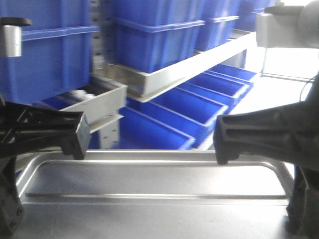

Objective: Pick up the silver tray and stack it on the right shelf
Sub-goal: 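Hold the tray level in both grippers while the base drives away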

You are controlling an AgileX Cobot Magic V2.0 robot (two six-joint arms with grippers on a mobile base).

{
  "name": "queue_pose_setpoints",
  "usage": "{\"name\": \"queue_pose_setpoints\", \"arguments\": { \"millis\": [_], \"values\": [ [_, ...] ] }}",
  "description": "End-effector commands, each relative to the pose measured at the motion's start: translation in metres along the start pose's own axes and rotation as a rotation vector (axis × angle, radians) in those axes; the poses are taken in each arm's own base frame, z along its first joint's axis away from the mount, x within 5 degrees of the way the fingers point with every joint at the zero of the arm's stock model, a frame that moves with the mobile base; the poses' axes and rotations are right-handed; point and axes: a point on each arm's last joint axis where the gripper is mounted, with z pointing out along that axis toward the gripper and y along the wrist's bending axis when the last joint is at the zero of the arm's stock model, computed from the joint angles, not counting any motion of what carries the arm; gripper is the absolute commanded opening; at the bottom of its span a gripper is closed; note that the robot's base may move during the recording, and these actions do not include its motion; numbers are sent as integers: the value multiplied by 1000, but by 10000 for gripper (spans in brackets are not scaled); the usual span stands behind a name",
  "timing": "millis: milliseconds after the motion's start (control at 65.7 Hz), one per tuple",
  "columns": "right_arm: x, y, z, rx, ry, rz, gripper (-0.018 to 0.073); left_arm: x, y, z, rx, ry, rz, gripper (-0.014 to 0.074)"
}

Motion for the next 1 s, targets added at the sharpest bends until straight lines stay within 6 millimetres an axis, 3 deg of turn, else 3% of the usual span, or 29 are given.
{"name": "queue_pose_setpoints", "arguments": {
  "millis": [0, 989],
  "values": [
    [-6, 2, -9, -34, -44, -10, 70, -5, -4, -12, 39, -34, -9, -100],
    [-6, 2, -9, -34, -44, -10, 70, -3, 1, -12, -18, -11, -9, -100]
  ]
}}
